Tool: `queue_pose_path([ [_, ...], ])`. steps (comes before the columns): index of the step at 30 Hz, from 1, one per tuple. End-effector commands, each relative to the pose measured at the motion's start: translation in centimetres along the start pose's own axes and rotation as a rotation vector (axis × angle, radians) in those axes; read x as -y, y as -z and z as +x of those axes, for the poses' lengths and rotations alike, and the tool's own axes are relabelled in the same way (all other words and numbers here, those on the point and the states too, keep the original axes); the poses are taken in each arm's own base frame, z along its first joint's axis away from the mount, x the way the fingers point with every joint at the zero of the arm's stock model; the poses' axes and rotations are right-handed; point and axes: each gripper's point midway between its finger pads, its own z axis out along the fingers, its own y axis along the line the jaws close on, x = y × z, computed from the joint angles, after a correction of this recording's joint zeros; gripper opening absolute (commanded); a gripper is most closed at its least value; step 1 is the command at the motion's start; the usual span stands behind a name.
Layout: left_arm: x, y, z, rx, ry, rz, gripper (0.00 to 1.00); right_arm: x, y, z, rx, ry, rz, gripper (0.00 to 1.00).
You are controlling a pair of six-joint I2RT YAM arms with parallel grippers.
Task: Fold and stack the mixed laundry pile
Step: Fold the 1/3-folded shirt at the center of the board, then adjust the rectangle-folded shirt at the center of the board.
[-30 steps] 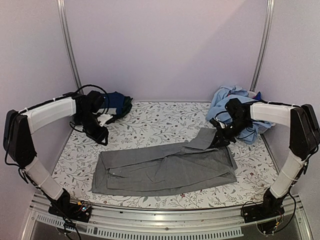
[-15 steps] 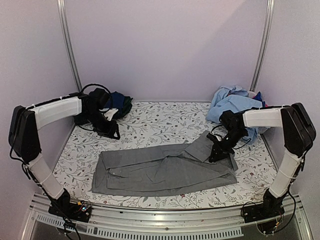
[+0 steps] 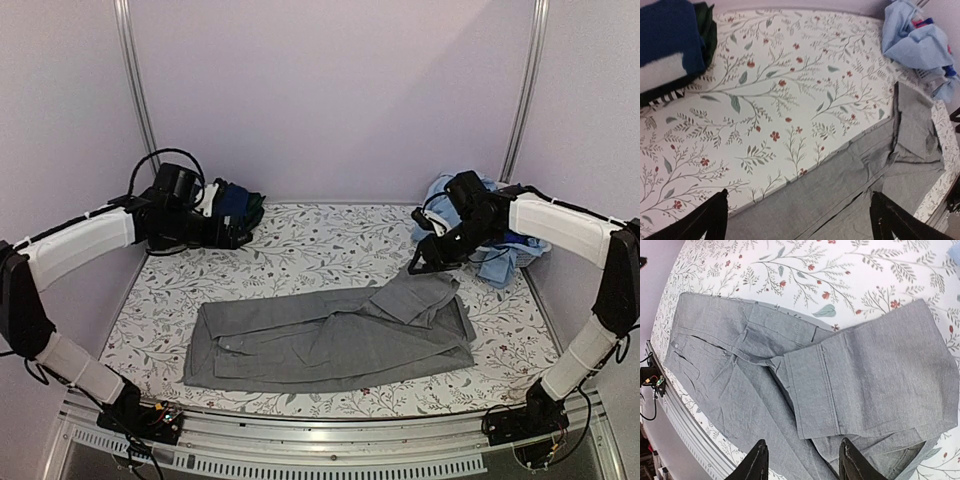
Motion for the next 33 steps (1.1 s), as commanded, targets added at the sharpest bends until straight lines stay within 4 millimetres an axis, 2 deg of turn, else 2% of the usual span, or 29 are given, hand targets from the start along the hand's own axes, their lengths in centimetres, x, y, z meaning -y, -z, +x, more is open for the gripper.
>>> queue_pose_path([
  [1,0.8,6.2,-7.4,0.392,0.077,0.053,1.0,-2.0,-2.5,1.2,-0.07,0.163,0.065,0.49],
  [3,0.5,7.3,-7.8,0.426,0.101,0.08,1.0,-2.8,-3.5,1.8,-0.1,0.237,0.087,0.5],
  [6,0.2,7.6,-7.6,0.418,0.112,0.083,1.0,-3.2,-4.8,2.3,-0.135,0.262,0.103,0.5],
  [13,-0.1,7.8,-6.6,0.398,0.122,0.068,1.0,-1.0,-8.6,3.6,-0.23,0.273,0.226,0.51],
  [22,0.0,8.8,-6.3,0.419,0.113,0.061,1.0,0.3,-11.8,5.0,-0.316,0.291,0.287,0.51],
  [24,0.0,8.9,-6.3,0.418,0.111,0.06,1.0,0.3,-11.7,4.8,-0.312,0.289,0.3,0.47],
  [33,0.1,8.7,-6.4,0.421,0.086,0.064,1.0,-0.8,-9.9,2.7,-0.268,0.294,0.308,0.15],
])
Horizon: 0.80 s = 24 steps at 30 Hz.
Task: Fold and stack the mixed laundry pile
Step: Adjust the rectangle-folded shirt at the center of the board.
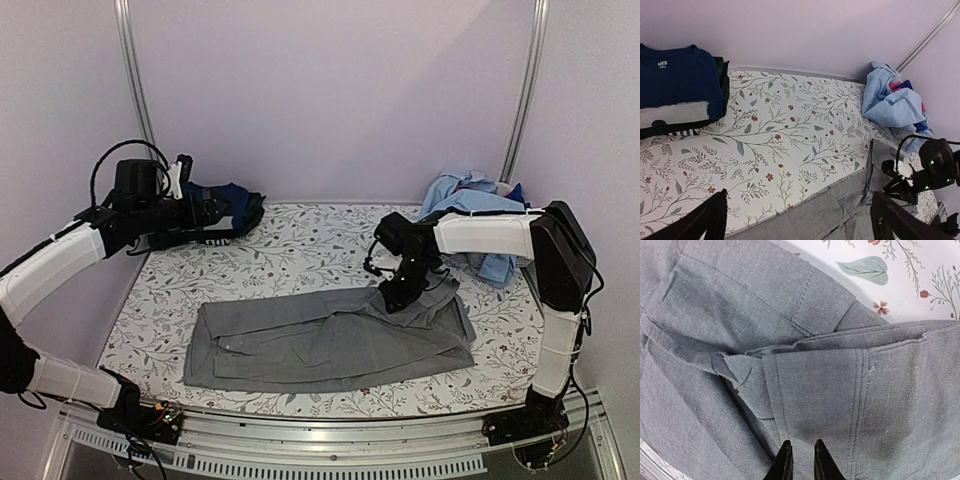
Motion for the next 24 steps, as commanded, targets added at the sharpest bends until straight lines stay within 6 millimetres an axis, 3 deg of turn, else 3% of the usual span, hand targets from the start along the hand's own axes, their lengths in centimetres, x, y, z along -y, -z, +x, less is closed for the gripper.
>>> queue_pose_path([
  [1,0.1,0.1,-0.1,0.01,-0.027,0.006,1.0,0.2,1.8,-0.9,0.031,-0.002,0.03,0.12],
  [4,0.1,-0.1,-0.1,0.007,-0.032,0.01,1.0,0.5,2.1,-0.8,0.029,-0.005,0.043,0.03],
  [8,0.2,-0.2,-0.2,0.018,-0.043,0.015,1.0,-0.5,2.3,-0.8,0.041,0.002,-0.004,0.27],
  [10,0.2,-0.2,-0.3,0.02,-0.046,0.019,0.99,-0.5,2.1,-0.8,0.057,0.001,-0.002,0.33],
  [19,0.4,-0.5,-0.2,0.026,-0.048,0.035,1.0,-0.6,-1.0,-1.2,0.025,-0.069,-0.021,0.48],
  [24,0.5,-0.5,-0.5,0.04,-0.053,0.039,1.0,-0.5,-2.2,-1.0,0.006,-0.072,-0.011,0.5],
])
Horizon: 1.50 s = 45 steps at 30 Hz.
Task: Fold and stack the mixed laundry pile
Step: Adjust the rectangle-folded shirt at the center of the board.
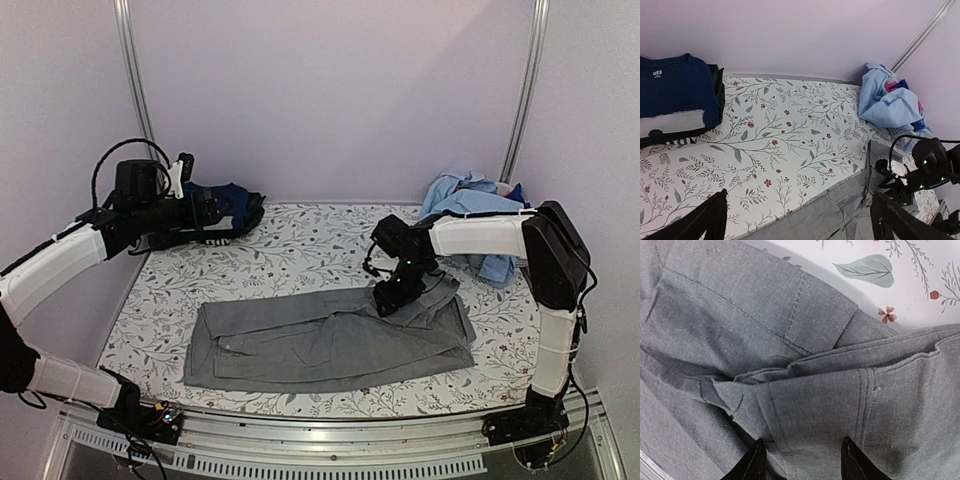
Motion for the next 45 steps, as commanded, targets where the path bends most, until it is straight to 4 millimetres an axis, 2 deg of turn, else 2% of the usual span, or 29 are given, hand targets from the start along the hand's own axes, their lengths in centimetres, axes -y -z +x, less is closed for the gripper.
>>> queue_pose_path([
  [1,0.0,-0.3,-0.2,0.019,-0.021,0.011,1.0,0.0,-1.7,0.1,-0.022,-0.006,0.014,0.5],
  [4,0.3,-0.3,-0.3,0.022,-0.023,0.026,1.0,0.7,-2.1,0.4,-0.04,-0.008,0.053,0.45],
  [7,0.5,-0.3,-0.4,0.02,-0.03,0.032,1.0,0.5,-1.9,0.1,-0.04,-0.01,0.046,0.34],
  [11,0.4,-0.4,-0.6,0.026,-0.038,0.027,1.0,0.3,-0.6,-0.7,-0.016,-0.009,0.043,0.2],
  [16,0.3,-0.7,-0.6,0.021,-0.043,0.027,1.0,1.6,-0.3,-0.4,-0.015,0.003,0.113,0.02],
  [19,0.4,-0.9,-0.6,0.019,-0.046,0.031,1.0,1.5,0.3,-0.8,0.003,0.006,0.108,0.0],
  [23,0.1,-0.6,-1.0,0.034,-0.072,0.003,1.0,0.9,2.8,-2.2,0.055,0.013,0.073,0.0],
  [27,0.2,0.7,-2.0,0.076,-0.123,-0.023,1.0,-1.6,7.4,-3.7,0.134,0.05,-0.06,0.0],
  [31,1.0,1.6,-2.2,0.097,-0.189,-0.004,1.0,-4.4,10.0,-3.0,0.141,0.098,-0.218,0.0],
  [34,2.9,2.2,-1.6,0.091,-0.252,0.057,1.0,-7.0,11.9,-2.4,0.168,0.109,-0.373,0.0],
  [36,4.3,2.6,-0.4,0.083,-0.316,0.096,1.0,-8.9,13.7,-2.2,0.195,0.123,-0.496,0.0],
  [41,7.7,4.2,3.9,0.089,-0.505,0.175,1.0,-13.2,16.9,-1.5,0.187,0.142,-0.804,0.0],
  [45,11.5,4.7,8.9,-0.003,-0.696,0.249,0.97,-15.4,18.6,-1.2,0.181,0.169,-0.959,0.0],
])
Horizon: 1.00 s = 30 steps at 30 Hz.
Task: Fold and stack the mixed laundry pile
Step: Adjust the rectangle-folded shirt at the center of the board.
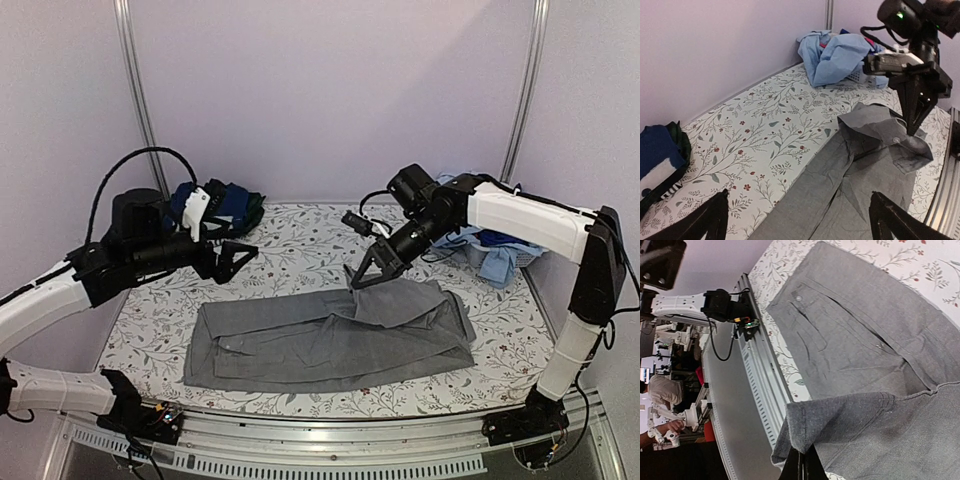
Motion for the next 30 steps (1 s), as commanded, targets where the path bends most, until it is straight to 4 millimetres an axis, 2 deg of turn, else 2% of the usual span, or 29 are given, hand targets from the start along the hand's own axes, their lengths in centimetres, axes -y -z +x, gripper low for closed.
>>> queue_pose_path([
  [1,5.7,-0.3,2.4,-0.064,-0.253,0.079,0.95,-4.9,0.1,-0.2,0.005,0.012,-0.284,0.0],
  [4,10.2,-0.7,4.0,-0.097,-0.387,0.148,0.83,-5.0,-0.2,-0.2,-0.008,-0.014,-0.325,0.0],
  [7,13.6,-1.1,4.9,-0.114,-0.569,0.204,0.79,-4.7,-1.1,-0.2,-0.026,-0.04,-0.362,0.0],
  [13,18.3,-1.9,6.5,-0.147,-0.832,0.315,0.77,-4.4,-1.9,-0.1,-0.051,-0.09,-0.395,0.0],
  [18,20.2,-3.4,7.9,-0.158,-1.002,0.339,0.77,-4.8,-2.0,-0.2,-0.057,-0.108,-0.427,0.0],
  [23,21.4,-4.0,6.1,-0.104,-1.043,0.337,0.77,-4.2,-2.9,0.6,-0.09,-0.147,-0.431,0.0],
  [26,22.0,-4.2,5.3,-0.075,-1.075,0.324,0.81,-4.1,-3.1,0.7,-0.095,-0.151,-0.433,0.0],
  [30,22.2,-4.9,5.3,-0.073,-1.133,0.312,0.83,-4.0,-3.2,0.8,-0.099,-0.157,-0.438,0.0],
])
